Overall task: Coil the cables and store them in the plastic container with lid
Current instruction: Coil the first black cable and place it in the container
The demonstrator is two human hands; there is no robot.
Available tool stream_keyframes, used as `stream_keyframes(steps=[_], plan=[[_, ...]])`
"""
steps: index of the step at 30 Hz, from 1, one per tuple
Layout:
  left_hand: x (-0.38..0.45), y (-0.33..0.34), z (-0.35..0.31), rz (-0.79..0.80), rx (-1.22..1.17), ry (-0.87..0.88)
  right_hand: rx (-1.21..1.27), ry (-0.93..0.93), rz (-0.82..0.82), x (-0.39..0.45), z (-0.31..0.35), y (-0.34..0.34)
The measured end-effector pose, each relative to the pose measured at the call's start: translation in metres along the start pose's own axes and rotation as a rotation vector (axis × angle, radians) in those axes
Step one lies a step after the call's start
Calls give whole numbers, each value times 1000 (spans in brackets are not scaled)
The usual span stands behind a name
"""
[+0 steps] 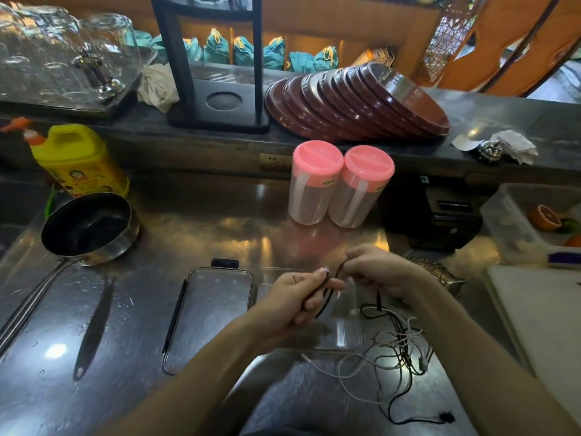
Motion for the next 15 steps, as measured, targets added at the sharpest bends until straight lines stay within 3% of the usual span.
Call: stream_keyframes(steps=[5, 9, 15], plan=[[9, -6, 8, -165, 281, -9, -193, -133, -74, -11, 53, 15], [18, -12, 8, -357, 220, -1, -185, -232, -170, -25, 62, 37], [29, -15, 8, -421, 25, 49, 8, -385, -336, -38, 25, 75]])
Point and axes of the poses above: each hand's wrist, its own x-axis towards the middle knuckle, its own y-axis out of the palm, z = x × y, the point moved 2 cm from there along x, towards the middle knuckle, and after that the axes turned 13 degrees about x, right-handed, at the moved point
